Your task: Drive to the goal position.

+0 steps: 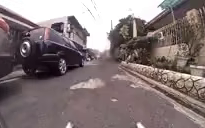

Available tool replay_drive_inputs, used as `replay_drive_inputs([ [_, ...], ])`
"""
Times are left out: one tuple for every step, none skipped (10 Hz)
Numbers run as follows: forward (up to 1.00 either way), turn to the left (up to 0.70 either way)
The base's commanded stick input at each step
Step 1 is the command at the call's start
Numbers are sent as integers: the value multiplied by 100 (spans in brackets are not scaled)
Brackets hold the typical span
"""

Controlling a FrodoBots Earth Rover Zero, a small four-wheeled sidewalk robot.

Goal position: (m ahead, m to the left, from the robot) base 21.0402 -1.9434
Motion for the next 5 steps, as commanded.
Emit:
replay_drive_inputs([
  [70, 14],
  [70, 9],
  [70, 0],
  [70, 0],
  [70, 0],
])
